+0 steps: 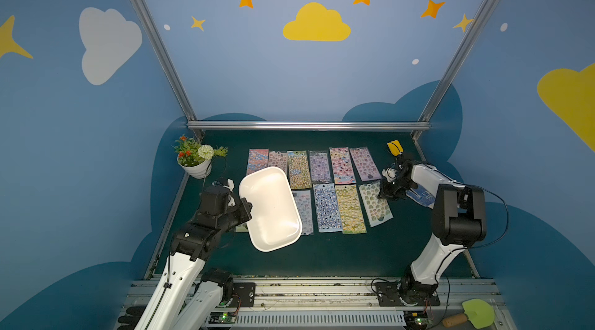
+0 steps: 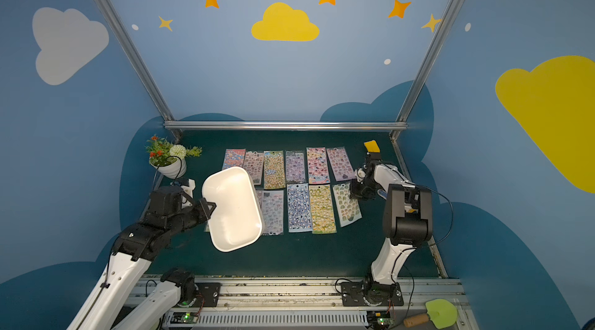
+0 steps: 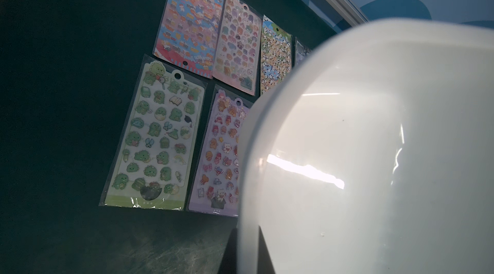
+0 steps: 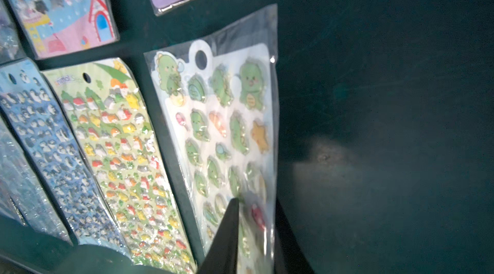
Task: Take the stickers out of the storage box
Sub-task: Place the sticker at the center of the board.
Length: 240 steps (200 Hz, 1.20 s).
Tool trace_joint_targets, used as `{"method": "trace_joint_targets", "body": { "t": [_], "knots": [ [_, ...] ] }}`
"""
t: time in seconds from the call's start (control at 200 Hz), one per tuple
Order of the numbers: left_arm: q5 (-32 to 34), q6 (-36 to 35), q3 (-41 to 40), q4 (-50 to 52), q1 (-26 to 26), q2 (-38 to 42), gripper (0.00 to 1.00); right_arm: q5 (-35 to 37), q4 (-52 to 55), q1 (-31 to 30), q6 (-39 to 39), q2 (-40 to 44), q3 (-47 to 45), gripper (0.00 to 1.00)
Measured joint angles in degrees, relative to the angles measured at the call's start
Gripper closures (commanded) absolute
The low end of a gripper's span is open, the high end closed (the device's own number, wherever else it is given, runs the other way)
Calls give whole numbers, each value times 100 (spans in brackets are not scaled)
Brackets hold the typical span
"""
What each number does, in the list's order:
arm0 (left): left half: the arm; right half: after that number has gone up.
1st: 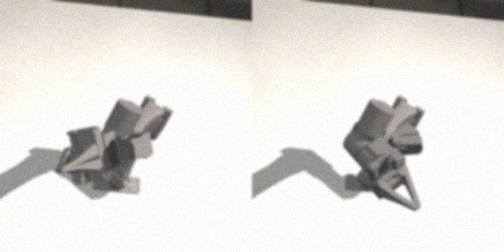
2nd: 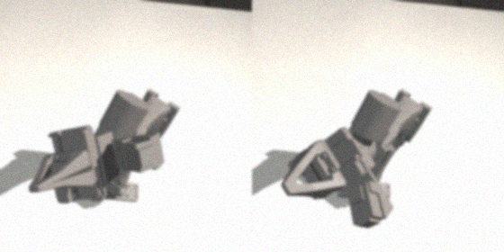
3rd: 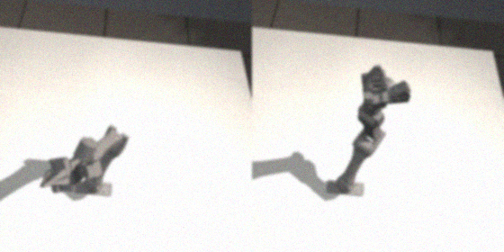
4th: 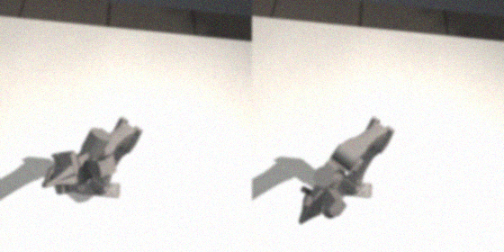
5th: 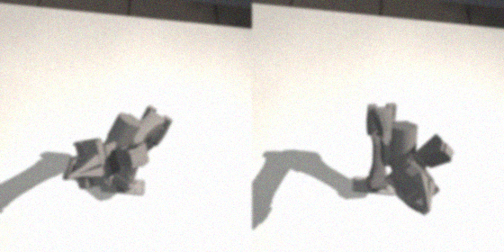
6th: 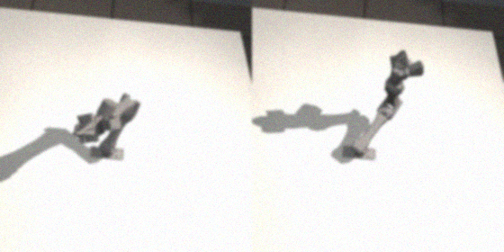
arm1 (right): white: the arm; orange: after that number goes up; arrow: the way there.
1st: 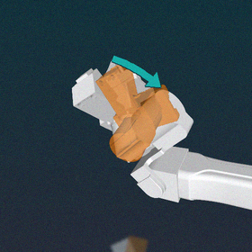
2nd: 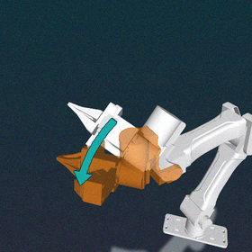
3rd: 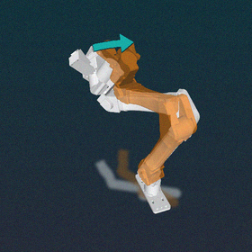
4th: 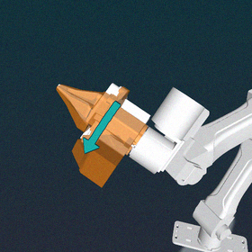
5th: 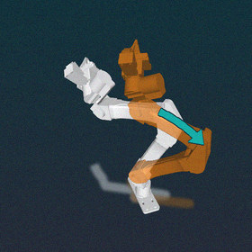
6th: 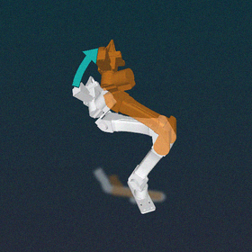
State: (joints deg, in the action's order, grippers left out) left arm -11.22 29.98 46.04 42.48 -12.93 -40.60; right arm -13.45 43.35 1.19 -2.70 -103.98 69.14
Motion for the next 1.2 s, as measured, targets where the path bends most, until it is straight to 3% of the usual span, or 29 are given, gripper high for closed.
{"method": "trace_joint_targets", "body": {
  "t": [0.12, 0.29, 0.546, 0.741, 1.006, 1.201],
  "knots": [
    [2, 0, 0, 0, 39, -33, 96, 118, 4, 20, -20, -59, 2, 77],
    [31, 0, 0, 0, 105, -33, 96, 299, 20, 26, -85, -105, 4, 64],
    [175, 7, -13, 2, 229, -24, 96, 474, 17, 28, -162, -96, 24, 54],
    [479, 48, -22, 15, 293, -15, 96, 748, -70, -98, -306, 409, 24, 46],
    [1331, 442, -46, 105, 345, 221, 96, 1438, -444, -1285, -411, 1698, 24, 34],
    [1690, 1143, -212, 240, 584, 376, 96, 1449, -1019, -2264, -551, 2739, -66, 31]
  ]
}}
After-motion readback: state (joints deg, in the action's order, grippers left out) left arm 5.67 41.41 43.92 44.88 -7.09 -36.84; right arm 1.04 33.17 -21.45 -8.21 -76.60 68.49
